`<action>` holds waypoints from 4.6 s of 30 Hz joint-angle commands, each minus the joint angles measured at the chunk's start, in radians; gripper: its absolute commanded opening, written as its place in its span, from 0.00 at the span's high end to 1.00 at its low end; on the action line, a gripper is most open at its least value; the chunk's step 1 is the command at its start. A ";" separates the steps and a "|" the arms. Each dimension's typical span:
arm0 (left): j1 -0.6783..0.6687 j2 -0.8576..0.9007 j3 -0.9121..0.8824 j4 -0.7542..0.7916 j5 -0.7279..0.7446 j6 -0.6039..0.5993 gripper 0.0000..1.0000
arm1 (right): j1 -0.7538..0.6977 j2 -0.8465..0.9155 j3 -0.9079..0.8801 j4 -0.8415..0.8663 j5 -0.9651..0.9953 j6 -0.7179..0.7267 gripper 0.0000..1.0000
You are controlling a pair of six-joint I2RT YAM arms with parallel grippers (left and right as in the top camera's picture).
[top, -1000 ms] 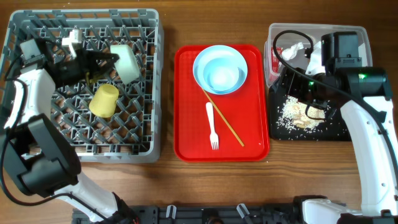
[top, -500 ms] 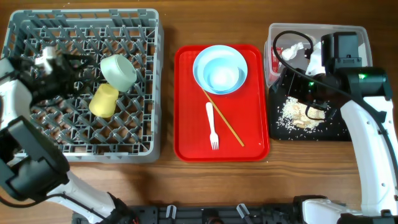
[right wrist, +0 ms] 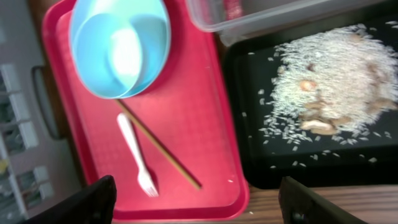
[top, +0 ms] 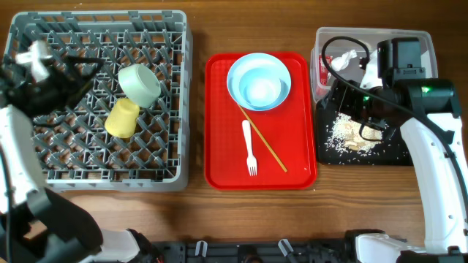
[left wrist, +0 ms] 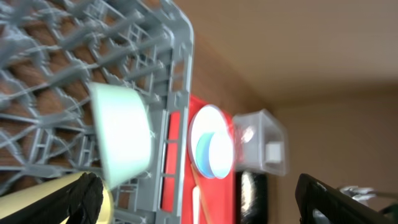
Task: Sort waste into correct bins and load items into the dishwasher rack
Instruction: 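Set the green bowl upright in the rack and open left gripper, then move left gripper to the blue bowl on the plate and grasp its rim, then carry the blue bowl to the rack and stand it in the back row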
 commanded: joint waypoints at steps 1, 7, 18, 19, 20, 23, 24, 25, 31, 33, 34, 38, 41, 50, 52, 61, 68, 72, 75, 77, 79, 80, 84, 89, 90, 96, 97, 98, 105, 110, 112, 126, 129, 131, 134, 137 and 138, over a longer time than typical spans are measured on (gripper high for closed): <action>-0.200 -0.088 0.018 0.002 -0.268 0.004 0.00 | -0.003 -0.002 0.003 -0.011 0.125 0.078 0.12; -0.591 -0.101 0.038 0.052 -0.657 -0.087 0.00 | -0.010 -0.002 0.003 -0.014 0.142 0.082 0.00; -0.930 0.050 0.397 0.004 -0.848 -0.145 0.00 | -0.174 -0.002 0.003 -0.090 0.192 0.107 0.00; -0.942 0.089 0.441 -0.004 -0.845 -0.146 0.00 | -0.192 -0.002 0.003 -0.094 0.192 0.100 0.00; -0.950 0.119 0.468 -0.008 -0.845 -0.145 0.00 | -0.206 -0.002 0.003 -0.098 0.193 0.100 0.00; -0.978 0.193 0.501 0.021 -0.845 -0.124 0.00 | -0.240 -0.002 0.003 -0.106 0.192 0.100 0.00; -0.989 0.214 0.501 0.037 -0.845 -0.110 0.00 | -0.251 -0.002 0.003 -0.108 0.192 0.100 0.00; -1.002 0.241 0.501 0.053 -0.843 -0.092 0.00 | -0.259 -0.002 0.003 -0.108 0.192 0.098 0.00; -1.090 0.394 0.501 0.089 -0.842 -0.081 0.00 | -0.266 -0.002 0.003 -0.109 0.193 0.072 0.00; -1.113 0.434 0.500 0.089 -0.842 -0.081 0.00 | -0.266 -0.002 0.003 -0.110 0.193 0.066 0.00; -1.125 0.457 0.500 0.089 -0.842 -0.081 0.00 | -0.266 -0.002 0.003 -0.111 0.193 0.066 0.00; -1.165 0.535 0.500 0.090 -0.843 -0.080 0.01 | -0.266 -0.002 0.003 -0.110 0.192 0.050 0.00; -1.181 0.576 0.500 0.087 -0.856 -0.066 0.09 | -0.266 -0.002 0.003 -0.111 0.192 0.049 0.00; -1.189 0.660 0.499 0.030 -0.958 -0.066 0.31 | -0.266 -0.002 0.003 -0.112 0.192 0.048 0.00; -1.189 0.664 0.499 0.023 -0.957 -0.067 0.33 | -0.266 -0.002 0.003 -0.111 0.192 0.049 0.00; -1.200 0.666 0.498 0.004 -0.969 -0.067 0.68 | -0.266 -0.002 0.003 -0.115 0.192 0.048 0.00; -1.203 0.666 0.498 -0.050 -0.969 -0.066 0.85 | -0.266 -0.002 0.003 -0.117 0.192 0.047 0.00; -1.202 0.666 0.498 -0.047 -0.969 -0.066 0.96 | -0.266 -0.002 0.003 -0.119 0.192 0.047 0.00; -1.202 0.666 0.498 -0.047 -0.969 -0.066 0.96 | -0.266 -0.002 0.003 -0.120 0.192 0.035 0.00; -1.202 0.665 0.498 -0.048 -0.969 -0.067 0.96 | -0.266 -0.002 0.003 -0.123 0.192 0.024 0.00; -1.202 0.659 0.498 -0.051 -0.969 -0.066 0.96 | -0.266 -0.002 0.003 -0.127 0.192 0.024 0.00; -1.202 0.653 0.498 -0.052 -0.969 -0.067 0.96 | -0.266 -0.002 0.003 -0.129 0.193 0.024 0.00; -1.201 0.599 0.499 -0.051 -0.969 -0.067 0.96 | -0.266 -0.002 0.003 -0.130 0.193 0.023 0.00; -1.170 0.472 0.503 -0.054 -0.969 -0.067 0.96 | -0.266 -0.002 0.003 -0.130 0.192 0.023 0.00; -1.162 0.449 0.503 -0.053 -0.969 -0.067 0.96 | -0.266 -0.002 0.003 -0.130 0.193 0.023 0.00; -1.025 0.274 0.503 -0.042 -0.915 -0.066 0.96 | -0.266 -0.002 0.003 -0.130 0.193 0.022 0.00; -0.985 0.250 0.503 -0.042 -0.864 -0.066 0.96 | -0.266 -0.002 0.003 -0.130 0.193 0.022 0.00; -0.948 0.235 0.503 -0.042 -0.814 -0.066 0.96 | -0.266 -0.002 0.003 -0.129 0.193 0.023 0.00; -0.661 0.237 0.501 -0.040 -0.353 -0.063 0.96 | -0.266 -0.002 0.003 -0.130 0.193 0.022 0.00; -0.478 0.304 0.501 -0.020 -0.078 -0.062 0.96 | -0.266 -0.002 0.003 -0.130 0.193 0.022 0.00; -0.444 0.329 0.501 -0.016 -0.021 -0.062 0.96 | -0.266 -0.002 0.003 -0.130 0.193 0.022 0.00; -0.308 0.560 0.501 0.129 0.278 -0.068 0.96 | -0.266 -0.002 0.003 -0.134 0.193 0.022 0.00; -0.303 0.585 0.501 0.146 0.285 -0.066 0.96 | -0.266 -0.002 0.003 -0.136 0.193 0.022 0.00; -0.298 0.597 0.501 0.159 0.285 -0.067 0.96 | -0.266 -0.002 0.003 -0.137 0.193 0.022 0.00; -0.286 0.608 0.501 0.166 0.280 -0.066 0.96 | -0.266 -0.002 0.003 -0.140 0.193 0.023 0.00; -0.267 0.616 0.501 0.151 0.228 -0.066 0.96 | -0.266 -0.002 0.003 -0.141 0.193 0.023 0.00; -0.258 0.619 0.501 0.140 0.204 -0.066 0.95 | -0.266 -0.002 0.003 -0.141 0.193 0.022 0.00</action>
